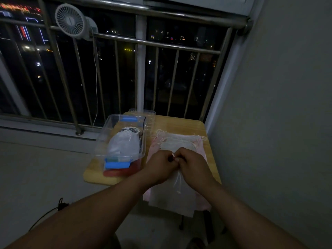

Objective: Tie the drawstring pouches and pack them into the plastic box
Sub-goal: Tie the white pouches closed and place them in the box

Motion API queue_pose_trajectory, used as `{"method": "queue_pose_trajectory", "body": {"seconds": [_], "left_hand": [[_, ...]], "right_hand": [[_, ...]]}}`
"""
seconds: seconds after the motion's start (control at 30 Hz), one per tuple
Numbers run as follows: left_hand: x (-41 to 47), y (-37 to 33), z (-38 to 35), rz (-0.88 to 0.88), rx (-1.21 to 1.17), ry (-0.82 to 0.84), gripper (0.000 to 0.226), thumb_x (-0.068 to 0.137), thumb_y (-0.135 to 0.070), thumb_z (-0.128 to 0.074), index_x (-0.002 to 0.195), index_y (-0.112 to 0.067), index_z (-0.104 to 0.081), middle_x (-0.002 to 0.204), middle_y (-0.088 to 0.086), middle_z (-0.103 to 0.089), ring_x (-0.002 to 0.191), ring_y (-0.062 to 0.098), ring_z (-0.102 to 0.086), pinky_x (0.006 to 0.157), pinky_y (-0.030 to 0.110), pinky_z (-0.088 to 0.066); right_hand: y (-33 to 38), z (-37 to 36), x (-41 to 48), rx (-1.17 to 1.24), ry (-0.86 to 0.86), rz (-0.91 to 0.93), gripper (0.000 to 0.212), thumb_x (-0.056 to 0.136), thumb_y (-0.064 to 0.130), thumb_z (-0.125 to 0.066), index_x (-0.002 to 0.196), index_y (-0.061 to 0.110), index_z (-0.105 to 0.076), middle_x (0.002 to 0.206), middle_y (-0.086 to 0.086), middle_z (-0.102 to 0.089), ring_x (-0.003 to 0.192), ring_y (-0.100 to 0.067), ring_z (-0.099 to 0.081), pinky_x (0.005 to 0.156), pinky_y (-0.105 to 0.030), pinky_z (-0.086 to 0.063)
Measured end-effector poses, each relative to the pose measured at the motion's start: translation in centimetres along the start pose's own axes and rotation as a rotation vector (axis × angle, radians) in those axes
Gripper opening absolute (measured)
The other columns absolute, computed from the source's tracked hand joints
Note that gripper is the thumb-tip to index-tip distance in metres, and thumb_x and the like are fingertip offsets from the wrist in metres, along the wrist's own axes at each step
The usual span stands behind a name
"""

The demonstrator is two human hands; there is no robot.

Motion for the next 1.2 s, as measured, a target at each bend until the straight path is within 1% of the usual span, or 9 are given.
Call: {"method": "queue_pose_trajectory", "body": {"seconds": [0.13,0.23,0.33,0.57,0.67,0.73,1.03,1.13,1.2], "left_hand": [[-0.1,-0.1,-0.4,0.058,-0.18,0.051,0.018,0.103,-0.026,-0.059,0.094,-0.018,-0.072,0.085,0.003,-0.068,0.076,0.011,-0.061,0.067,0.023,-0.049],[0.1,-0.1,-0.1,0.118,-0.296,0.158,0.019,0.103,-0.034,-0.06,0.099,-0.021,-0.073,0.092,0.003,-0.072,0.087,0.015,-0.066,0.074,0.029,-0.053],[0.5,0.3,0.5,0.167,-0.355,0.227,0.019,0.099,-0.036,-0.065,0.096,-0.02,-0.074,0.084,0.0,-0.071,0.082,0.016,-0.063,0.074,0.032,-0.051],[0.4,0.5,0.4,0.171,-0.374,0.223,0.028,0.102,-0.042,-0.06,0.086,-0.021,-0.068,0.079,-0.003,-0.069,0.08,0.013,-0.064,0.072,0.028,-0.052],[0.3,0.9,0.2,0.138,-0.316,0.167,0.035,0.102,-0.049,-0.056,0.095,-0.017,-0.068,0.095,0.01,-0.07,0.093,0.03,-0.066,0.088,0.044,-0.056],[0.2,1.1,-0.1,0.13,-0.303,0.143,0.036,0.104,-0.046,-0.052,0.101,-0.013,-0.067,0.101,0.013,-0.069,0.099,0.031,-0.065,0.094,0.047,-0.054],[0.3,2.4,-0.1,-0.169,0.205,0.016,0.017,0.108,-0.033,-0.046,0.101,-0.022,-0.057,0.091,-0.004,-0.062,0.084,0.013,-0.059,0.077,0.03,-0.05],[0.3,2.4,0.1,-0.068,0.052,-0.006,0.021,0.108,-0.037,-0.046,0.1,-0.022,-0.059,0.093,-0.002,-0.062,0.09,0.018,-0.06,0.083,0.034,-0.051],[0.2,2.3,0.2,0.093,-0.242,0.035,0.03,0.106,-0.049,-0.044,0.108,-0.025,-0.062,0.107,-0.001,-0.064,0.103,0.018,-0.061,0.095,0.041,-0.051]], "right_hand": [[-0.6,0.2,-0.2,0.023,-0.032,-0.081,0.014,0.1,0.018,-0.06,0.096,0.031,-0.064,0.098,0.006,-0.057,0.089,-0.001,-0.053,0.071,-0.012,-0.036],[-0.9,0.6,-0.4,0.166,-0.023,-0.144,0.012,0.101,0.018,-0.059,0.095,0.027,-0.065,0.096,0.006,-0.062,0.086,-0.001,-0.056,0.072,-0.015,-0.041],[-0.7,0.9,-0.7,0.33,-0.007,-0.223,0.014,0.103,0.019,-0.056,0.095,0.024,-0.067,0.091,0.008,-0.067,0.079,0.005,-0.058,0.067,-0.007,-0.041],[-1.0,0.1,-0.4,0.444,-0.013,-0.304,0.017,0.105,0.022,-0.054,0.093,0.025,-0.066,0.087,0.012,-0.07,0.081,0.0,-0.061,0.077,-0.025,-0.044],[-1.2,0.0,-0.3,0.427,-0.051,-0.313,0.016,0.106,0.023,-0.053,0.095,0.024,-0.064,0.089,0.011,-0.067,0.08,0.0,-0.058,0.074,-0.024,-0.043],[-1.2,0.1,-0.4,0.41,-0.073,-0.319,0.016,0.106,0.024,-0.052,0.095,0.024,-0.063,0.089,0.01,-0.065,0.078,0.0,-0.056,0.071,-0.022,-0.042],[-2.0,0.2,-0.2,0.355,-0.254,-0.387,0.02,0.106,0.024,-0.05,0.095,0.022,-0.067,0.097,0.004,-0.067,0.092,-0.014,-0.06,0.078,-0.031,-0.046],[-1.6,-0.1,-0.2,0.329,-0.241,-0.366,0.02,0.107,0.023,-0.049,0.095,0.022,-0.064,0.094,0.006,-0.065,0.087,-0.009,-0.057,0.071,-0.025,-0.04],[-1.5,0.0,0.1,0.328,-0.258,-0.352,0.019,0.107,0.022,-0.049,0.094,0.022,-0.063,0.091,0.007,-0.064,0.082,-0.007,-0.056,0.067,-0.023,-0.039]]}}
Point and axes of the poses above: each hand's wrist, its own x-axis towards the middle knuckle, its own z-axis out of the back of the hand, y = z × x, the point moved 1 cm from there along x, towards the middle knuckle
